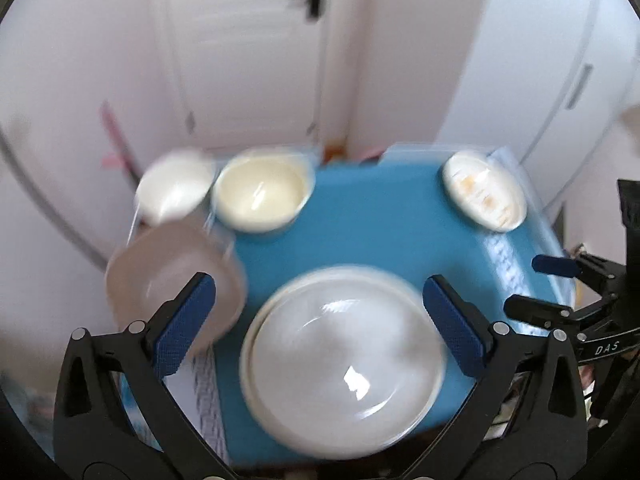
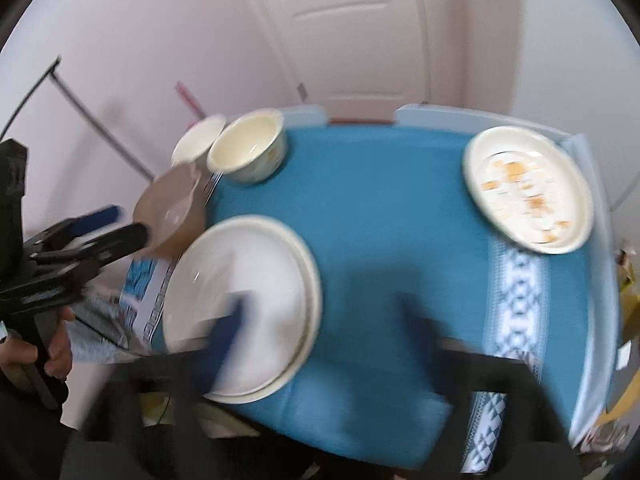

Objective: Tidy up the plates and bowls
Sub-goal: 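Open both grippers and withdraw from the white plate, then grasp the rim of the small duck-print plate with both grippers, then lift the duck-print plate and carry it over the plate stack, then lower the duck-print plate onto the white plate with both grippers, then open both grippers and move them to the beige square bowl rim, then grasp the rim of the beige square bowl with both grippers, then lift the beige square bowl and carry it across the cloth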

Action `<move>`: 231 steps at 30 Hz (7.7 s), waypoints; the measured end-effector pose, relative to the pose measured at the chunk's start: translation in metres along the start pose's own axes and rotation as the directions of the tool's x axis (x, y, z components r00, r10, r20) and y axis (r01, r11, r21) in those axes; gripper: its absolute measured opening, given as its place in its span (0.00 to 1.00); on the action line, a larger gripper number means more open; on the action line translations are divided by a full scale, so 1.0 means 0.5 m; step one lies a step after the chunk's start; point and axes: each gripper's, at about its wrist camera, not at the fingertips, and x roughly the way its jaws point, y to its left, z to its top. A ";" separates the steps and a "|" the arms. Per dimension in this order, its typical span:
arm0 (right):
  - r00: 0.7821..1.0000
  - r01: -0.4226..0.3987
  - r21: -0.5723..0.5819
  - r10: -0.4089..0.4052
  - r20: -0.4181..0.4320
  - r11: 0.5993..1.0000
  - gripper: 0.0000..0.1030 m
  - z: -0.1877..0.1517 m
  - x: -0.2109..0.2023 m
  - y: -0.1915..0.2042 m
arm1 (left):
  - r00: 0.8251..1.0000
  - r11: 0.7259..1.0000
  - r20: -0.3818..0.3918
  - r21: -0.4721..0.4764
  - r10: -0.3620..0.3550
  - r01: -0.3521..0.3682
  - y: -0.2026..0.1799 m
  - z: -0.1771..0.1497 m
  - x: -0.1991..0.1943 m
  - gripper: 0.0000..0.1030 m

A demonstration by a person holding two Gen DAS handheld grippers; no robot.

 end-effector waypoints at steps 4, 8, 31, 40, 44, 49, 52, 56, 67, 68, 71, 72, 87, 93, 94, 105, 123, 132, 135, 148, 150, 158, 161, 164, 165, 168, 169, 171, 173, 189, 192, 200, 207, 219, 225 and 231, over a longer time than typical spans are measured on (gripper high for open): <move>0.992 0.105 0.109 -0.112 0.063 0.989 0.96 -0.006 -0.066 -0.075 | 0.996 0.992 -0.017 0.083 -0.093 0.094 -0.069 0.076 0.039 1.00; 0.973 0.210 0.183 -0.224 0.060 0.960 0.96 0.003 -0.118 -0.145 | 0.973 0.964 -0.058 0.137 -0.223 0.229 -0.145 0.159 0.106 1.00; 0.988 0.067 0.508 -0.130 0.089 0.859 0.49 0.040 0.102 -0.475 | 0.894 0.926 -0.382 0.194 -0.234 0.325 -0.376 0.251 0.630 0.42; 0.972 0.175 0.505 -0.229 0.045 0.845 0.20 0.057 0.123 -0.470 | 0.903 0.918 -0.378 0.247 -0.205 0.312 -0.390 0.237 0.643 0.18; 0.969 0.206 0.489 -0.248 0.022 0.847 0.16 0.062 0.127 -0.469 | 0.907 0.919 -0.376 0.257 -0.190 0.299 -0.394 0.235 0.638 0.18; 0.973 0.174 0.474 -0.226 0.055 0.863 0.16 0.066 0.111 -0.475 | 0.923 0.922 -0.345 0.274 -0.171 0.273 -0.398 0.239 0.611 0.18; 0.972 0.161 0.464 -0.221 0.077 0.871 0.16 0.072 0.100 -0.476 | 0.931 0.927 -0.321 0.267 -0.174 0.265 -0.398 0.243 0.586 0.18; 0.971 0.150 0.435 -0.216 0.105 0.888 0.16 0.082 0.074 -0.464 | 0.945 0.933 -0.280 0.263 -0.171 0.247 -0.392 0.250 0.536 0.18; 0.966 0.064 0.303 -0.135 0.219 0.951 0.16 0.116 -0.064 -0.348 | 0.981 0.975 -0.108 0.136 -0.160 0.174 -0.296 0.247 0.278 0.18; 0.967 0.056 0.287 -0.123 0.222 0.956 0.16 0.116 -0.072 -0.334 | 0.985 0.979 -0.100 0.136 -0.141 0.154 -0.285 0.238 0.255 0.18; 0.973 0.034 0.233 -0.086 0.216 0.972 0.16 0.107 -0.087 -0.275 | 0.992 0.987 -0.080 0.120 -0.095 0.104 -0.242 0.199 0.187 0.18; 0.974 0.026 0.221 -0.074 0.213 0.975 0.16 0.101 -0.087 -0.260 | 0.993 0.989 -0.079 0.111 -0.086 0.095 -0.229 0.185 0.174 0.18; 0.995 -0.097 -0.008 0.097 0.034 0.995 0.16 -0.035 0.022 -0.007 | 0.985 0.992 -0.172 -0.115 0.034 -0.054 0.025 -0.109 0.032 0.18; 0.995 -0.100 -0.045 0.099 -0.026 0.994 0.16 -0.078 0.082 0.038 | 0.977 0.984 -0.214 -0.172 0.014 -0.052 0.075 -0.189 0.049 0.18; 0.995 -0.096 -0.052 0.094 -0.030 0.994 0.16 -0.083 0.091 0.042 | 0.976 0.984 -0.218 -0.171 0.014 -0.052 0.083 -0.194 0.058 0.18; 0.997 -0.062 -0.099 0.058 -0.051 0.993 0.16 -0.091 0.127 0.077 | 0.970 0.986 -0.244 -0.154 0.023 -0.062 0.111 -0.213 0.118 0.18; 0.998 -0.013 -0.171 0.002 -0.066 0.985 0.15 -0.082 0.139 0.087 | 0.958 0.988 -0.247 0.006 0.148 -0.151 0.069 -0.215 0.139 0.18; 0.997 -0.010 -0.208 -0.007 -0.080 0.978 0.15 -0.085 0.149 0.092 | 0.924 0.936 -0.197 0.199 0.329 -0.291 0.019 -0.215 0.138 0.18; 0.996 -0.012 -0.211 -0.006 -0.087 0.977 0.15 -0.084 0.154 0.093 | 0.913 0.918 -0.184 0.234 0.364 -0.319 0.012 -0.215 0.136 0.18; 0.995 0.005 -0.224 -0.027 -0.097 0.975 0.16 -0.081 0.165 0.101 | 0.906 0.911 -0.181 0.242 0.382 -0.335 0.013 -0.219 0.131 0.18; 0.995 0.009 -0.227 -0.032 -0.099 0.974 0.16 -0.079 0.164 0.102 | 0.906 0.910 -0.180 0.242 0.384 -0.337 0.013 -0.221 0.130 0.18; 0.992 0.044 -0.257 -0.073 -0.105 0.965 0.16 -0.072 0.164 0.113 | 0.905 0.910 -0.177 0.231 0.387 -0.344 0.019 -0.218 0.126 0.18; 0.991 0.048 -0.262 -0.078 -0.105 0.964 0.16 -0.070 0.164 0.112 | 0.904 0.910 -0.176 0.231 0.389 -0.346 0.018 -0.218 0.126 0.18; 0.992 0.042 -0.253 -0.071 -0.106 0.967 0.16 -0.067 0.161 0.109 | 0.911 0.921 -0.186 0.210 0.368 -0.329 0.022 -0.213 0.123 0.18; 0.993 0.040 -0.248 -0.067 -0.101 0.968 0.15 -0.062 0.157 0.109 | 0.918 0.927 -0.178 0.196 0.355 -0.320 0.024 -0.208 0.116 0.18; 0.997 0.006 -0.242 -0.023 -0.068 0.970 0.16 -0.038 0.134 0.117 | 0.941 0.946 -0.137 0.138 0.310 -0.292 0.037 -0.185 0.085 0.18; 0.998 -0.002 -0.248 -0.013 -0.056 0.969 0.15 -0.028 0.128 0.122 | 0.947 0.952 -0.125 0.114 0.297 -0.284 0.045 -0.176 0.077 0.18; 0.999 -0.029 -0.266 0.019 -0.042 0.964 0.16 -0.003 0.120 0.137 | 0.958 0.963 -0.098 0.050 0.269 -0.266 0.070 -0.156 0.056 0.18; 0.997 -0.076 -0.274 0.069 -0.035 0.959 0.16 0.025 0.117 0.151 | 0.961 0.963 -0.078 -0.027 0.266 -0.269 0.101 -0.140 0.037 0.28; 0.942 -0.296 -0.380 0.203 -0.267 0.876 0.93 0.169 0.303 0.319 | 0.956 0.790 -0.184 -0.538 0.230 -0.294 0.400 -0.180 0.065 0.99; 0.935 -0.289 -0.375 0.175 -0.308 0.881 0.93 0.172 0.357 0.339 | 0.959 0.792 -0.192 -0.541 0.209 -0.281 0.416 -0.182 0.093 0.96; 0.914 -0.284 -0.345 0.145 -0.379 0.894 0.65 0.186 0.440 0.358 | 0.959 0.816 -0.233 -0.516 0.160 -0.261 0.431 -0.183 0.155 0.70; 0.909 -0.293 -0.338 0.151 -0.390 0.894 0.41 0.183 0.457 0.364 | 0.958 0.829 -0.246 -0.498 0.148 -0.256 0.437 -0.172 0.179 0.39; 0.914 -0.288 -0.322 0.159 -0.372 0.902 0.11 0.168 0.441 0.357 | 0.957 0.841 -0.238 -0.473 0.167 -0.264 0.440 -0.173 0.174 0.11; 0.934 -0.266 -0.309 0.165 -0.317 0.913 0.11 0.160 0.392 0.352 | 0.962 0.870 -0.203 -0.424 0.182 -0.254 0.412 -0.147 0.141 0.11; 0.955 -0.248 -0.264 0.188 -0.231 0.932 0.11 0.155 0.279 0.298 | 0.969 0.901 -0.153 -0.362 0.194 -0.238 0.345 -0.099 0.083 0.11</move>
